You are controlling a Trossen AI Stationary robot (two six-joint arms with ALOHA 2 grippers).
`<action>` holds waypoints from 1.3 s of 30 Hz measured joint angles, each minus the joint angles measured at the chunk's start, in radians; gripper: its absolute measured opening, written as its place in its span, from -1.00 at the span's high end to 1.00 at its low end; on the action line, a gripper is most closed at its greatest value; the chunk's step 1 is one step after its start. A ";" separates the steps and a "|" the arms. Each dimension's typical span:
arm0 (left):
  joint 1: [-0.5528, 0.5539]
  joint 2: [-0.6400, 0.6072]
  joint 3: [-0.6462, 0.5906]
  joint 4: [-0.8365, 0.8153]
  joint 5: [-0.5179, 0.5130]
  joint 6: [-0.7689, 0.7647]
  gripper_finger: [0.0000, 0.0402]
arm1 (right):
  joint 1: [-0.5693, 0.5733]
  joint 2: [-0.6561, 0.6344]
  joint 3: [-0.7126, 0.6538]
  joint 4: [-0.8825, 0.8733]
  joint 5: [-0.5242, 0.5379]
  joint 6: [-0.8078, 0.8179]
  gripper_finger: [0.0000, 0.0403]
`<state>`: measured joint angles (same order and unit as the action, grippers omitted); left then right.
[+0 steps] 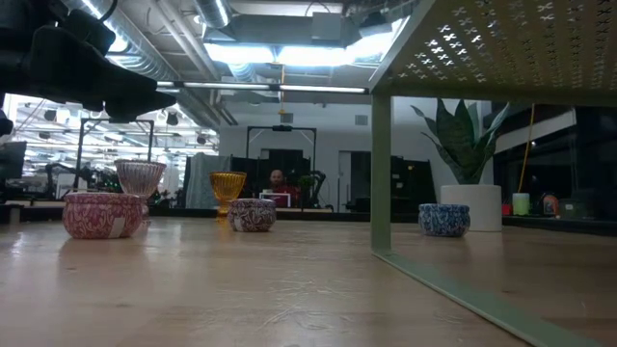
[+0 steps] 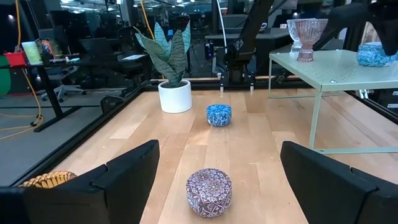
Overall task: Pick & Place candle stick holders
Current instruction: Put the light blue scented candle on the shelf
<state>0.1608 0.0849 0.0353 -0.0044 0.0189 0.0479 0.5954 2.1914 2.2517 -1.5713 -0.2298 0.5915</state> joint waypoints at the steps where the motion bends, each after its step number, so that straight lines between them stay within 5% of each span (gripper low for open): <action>1: 0.000 0.000 0.000 0.000 0.000 0.000 -0.66 | 0.011 0.000 0.000 0.000 -0.001 -0.024 0.98; 18: 0.000 0.000 0.000 0.000 0.000 0.000 -0.66 | 0.127 -0.041 -0.005 0.002 0.102 -0.128 0.98; 26: 0.000 0.000 0.000 0.000 0.000 0.000 -0.66 | 0.138 -0.143 -0.199 0.022 0.121 -0.059 0.98; 39: 0.000 0.000 0.000 0.000 0.000 0.000 -0.66 | 0.178 -0.207 -0.214 0.000 0.221 -0.009 0.96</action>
<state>0.1605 0.0849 0.0354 -0.0044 0.0190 0.0479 0.7732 1.9848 2.0373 -1.5709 -0.0089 0.5829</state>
